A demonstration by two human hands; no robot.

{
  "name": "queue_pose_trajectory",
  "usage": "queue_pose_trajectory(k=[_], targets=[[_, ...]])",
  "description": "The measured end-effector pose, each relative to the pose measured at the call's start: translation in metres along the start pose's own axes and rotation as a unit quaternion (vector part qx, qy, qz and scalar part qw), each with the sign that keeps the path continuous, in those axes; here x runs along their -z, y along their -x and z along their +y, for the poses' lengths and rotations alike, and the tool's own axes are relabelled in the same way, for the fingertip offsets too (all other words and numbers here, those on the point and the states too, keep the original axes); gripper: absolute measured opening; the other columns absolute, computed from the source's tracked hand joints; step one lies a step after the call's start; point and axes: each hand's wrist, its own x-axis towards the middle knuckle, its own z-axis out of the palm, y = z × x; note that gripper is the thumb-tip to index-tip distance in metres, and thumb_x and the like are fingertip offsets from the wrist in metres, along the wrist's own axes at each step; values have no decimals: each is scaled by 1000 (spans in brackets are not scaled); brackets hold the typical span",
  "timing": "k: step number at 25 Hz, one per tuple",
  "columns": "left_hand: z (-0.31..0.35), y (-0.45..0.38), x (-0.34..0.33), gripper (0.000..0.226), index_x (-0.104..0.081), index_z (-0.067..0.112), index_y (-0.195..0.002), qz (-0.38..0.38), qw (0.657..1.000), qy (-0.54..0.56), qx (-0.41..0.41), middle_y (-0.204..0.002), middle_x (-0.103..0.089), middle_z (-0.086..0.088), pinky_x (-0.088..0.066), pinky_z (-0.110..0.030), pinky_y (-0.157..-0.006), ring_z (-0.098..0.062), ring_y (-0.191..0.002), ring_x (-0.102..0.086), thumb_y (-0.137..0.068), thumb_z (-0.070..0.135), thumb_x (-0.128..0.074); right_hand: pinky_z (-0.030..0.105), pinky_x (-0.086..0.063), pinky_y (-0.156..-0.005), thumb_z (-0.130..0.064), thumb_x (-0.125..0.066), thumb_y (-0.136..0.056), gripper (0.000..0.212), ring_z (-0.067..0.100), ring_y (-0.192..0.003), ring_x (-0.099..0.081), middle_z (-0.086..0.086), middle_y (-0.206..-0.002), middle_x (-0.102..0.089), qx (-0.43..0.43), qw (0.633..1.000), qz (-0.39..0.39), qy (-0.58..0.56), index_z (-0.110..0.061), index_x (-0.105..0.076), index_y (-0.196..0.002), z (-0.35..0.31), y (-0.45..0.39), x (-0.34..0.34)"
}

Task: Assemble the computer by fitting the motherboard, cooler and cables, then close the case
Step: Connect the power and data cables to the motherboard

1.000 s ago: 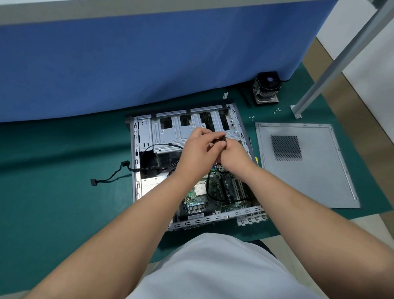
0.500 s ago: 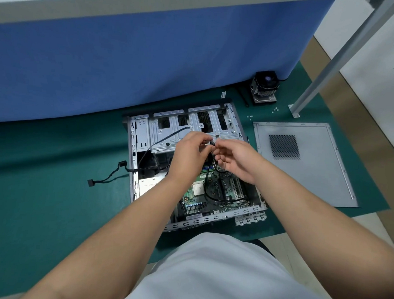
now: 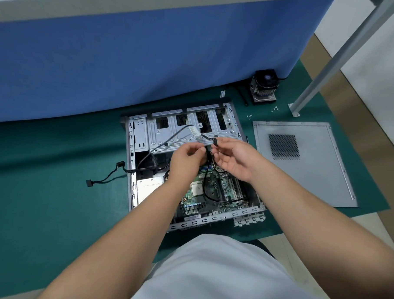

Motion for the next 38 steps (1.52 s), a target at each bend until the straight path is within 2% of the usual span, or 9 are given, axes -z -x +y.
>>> queue_pose_trajectory(k=[2,5,10,13,16,18,22,25,38], targets=[[1,-1,-2,18,-72,13,-117,-82,984,137,83,-105,-76,-3,-57,-32,-86,-18,-96,-72,-99,14,-67,24,-58,-64,-2,-62,-97,19,15,-71,-69,10,-85,-74,-22,1000,-10,-12,-5,-68,-114,0,0,0],[3,-5,-5,18,-76,18,-114,-124,964,214,94,-99,-77,0,-57,-29,-86,-12,-89,-71,-97,19,-70,22,-55,-63,-6,-62,-97,16,12,-69,-65,7,-79,-70,-52,998,-21,2,-2,-67,-112,-1,-2,1],[1,-15,-12,10,-77,11,-102,-99,975,184,75,-101,-77,-5,-56,-29,-88,-18,-93,-71,-94,11,-73,22,-57,-66,-6,-64,-97,14,13,-69,-66,8,-77,-68,-69,997,-5,33,-1,-68,-110,-4,-8,4],[-3,-20,-11,7,-79,12,-98,-84,987,126,61,-98,-78,-5,-57,-29,-90,-19,-95,-72,-93,13,-75,26,-62,-73,-8,-66,-95,9,12,-73,-71,11,-91,-76,26,968,65,241,-6,-71,-102,-14,-16,7],[-11,-24,-5,4,-82,18,-92,-50,994,70,69,-89,-78,1,-55,-24,-80,-9,-81,-69,-90,18,-78,26,-56,-81,-22,-63,-96,7,6,-86,-67,-5,-97,-73,234,812,127,519,-22,-70,-99,-38,-29,14],[-18,-25,-1,6,-83,21,-91,-52,995,49,76,-89,-78,-2,-57,-26,-78,-9,-77,-69,-91,17,-78,33,-50,-95,-29,-60,-97,21,14,-109,-61,-5,-118,-65,324,698,96,631,-22,-66,-116,-57,-45,15],[-32,-25,2,11,-83,19,-91,-80,992,45,90,-84,-75,-6,-58,-27,-76,-16,-74,-67,-93,12,-75,45,-18,-126,-50,-45,-102,59,25,-154,-17,0,-168,-23,333,463,-17,821,-30,-35,-157,-76,-92,4],[-42,-29,4,8,-82,15,-95,-86,990,41,103,-83,-75,-7,-59,-25,-71,-17,-74,-70,-93,11,-75,47,-4,-127,-60,-27,-103,60,26,-158,-2,0,-172,-3,338,361,-19,869,-39,-23,-160,-68,-115,5],[-75,-63,-42,5,-68,-3,-97,-112,987,15,115,-86,-68,-18,-64,-29,-73,-25,-73,-73,-95,-7,-65,44,-6,-128,-60,-33,-100,73,20,-157,-7,-6,-171,-11,386,384,11,839,-24,-18,-162,-61,-132,13]])
